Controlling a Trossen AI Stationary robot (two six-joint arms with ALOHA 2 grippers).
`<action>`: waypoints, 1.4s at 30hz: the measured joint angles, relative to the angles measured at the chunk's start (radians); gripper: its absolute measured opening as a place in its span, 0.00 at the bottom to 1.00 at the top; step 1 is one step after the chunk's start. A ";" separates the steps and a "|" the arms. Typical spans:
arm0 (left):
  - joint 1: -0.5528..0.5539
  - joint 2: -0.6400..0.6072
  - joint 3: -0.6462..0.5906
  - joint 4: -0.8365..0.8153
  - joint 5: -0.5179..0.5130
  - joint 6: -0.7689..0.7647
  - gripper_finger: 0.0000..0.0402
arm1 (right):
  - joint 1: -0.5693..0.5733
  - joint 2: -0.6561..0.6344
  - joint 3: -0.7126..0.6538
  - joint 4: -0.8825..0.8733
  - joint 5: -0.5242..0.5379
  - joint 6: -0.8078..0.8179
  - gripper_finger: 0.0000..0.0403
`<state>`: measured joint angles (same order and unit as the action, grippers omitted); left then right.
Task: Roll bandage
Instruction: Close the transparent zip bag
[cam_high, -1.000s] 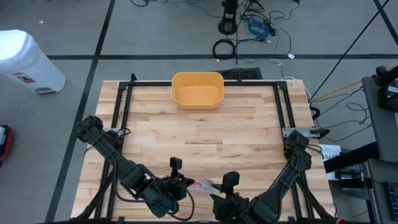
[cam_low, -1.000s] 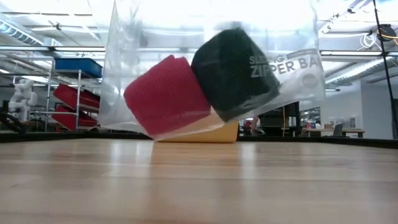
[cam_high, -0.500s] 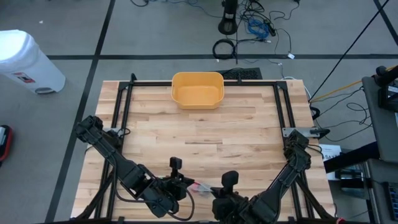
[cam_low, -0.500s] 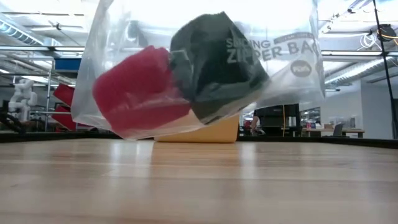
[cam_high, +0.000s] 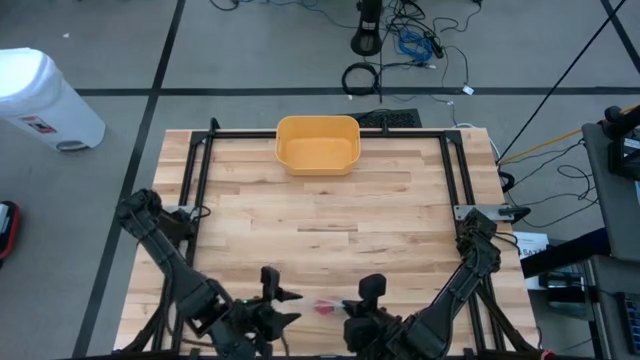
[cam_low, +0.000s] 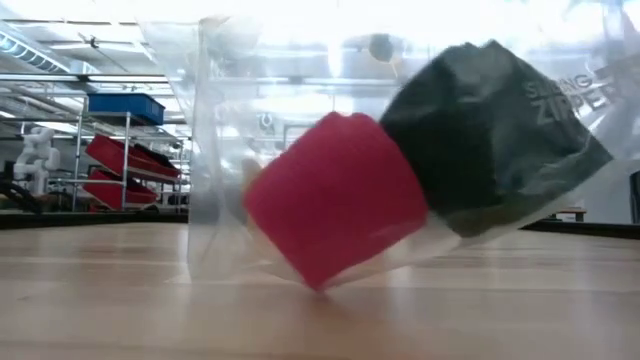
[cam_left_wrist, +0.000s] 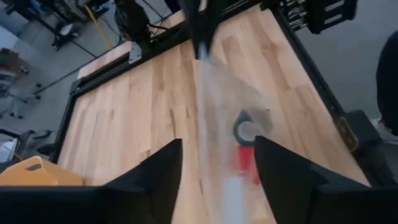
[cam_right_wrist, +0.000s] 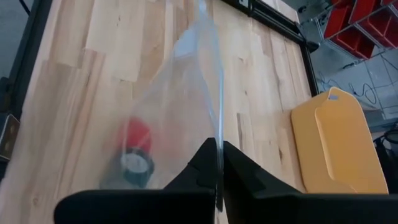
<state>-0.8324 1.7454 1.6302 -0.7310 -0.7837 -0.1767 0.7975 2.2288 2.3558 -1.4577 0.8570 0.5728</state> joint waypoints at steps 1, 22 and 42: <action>-0.011 0.000 0.000 -0.005 -0.004 -0.001 0.52 | 0.002 0.000 0.000 -0.006 0.000 0.005 0.00; -0.082 0.000 -0.085 -0.408 -0.044 -0.611 0.57 | 0.029 -0.010 0.000 -0.063 0.007 0.037 0.00; -0.183 0.001 -0.473 0.236 -0.428 -0.694 0.57 | 0.029 -0.013 0.000 -0.063 0.006 0.035 0.00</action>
<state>-1.0149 1.7462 1.1572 -0.4946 -1.2120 -0.8709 0.8268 2.2158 2.3562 -1.5211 0.8635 0.6075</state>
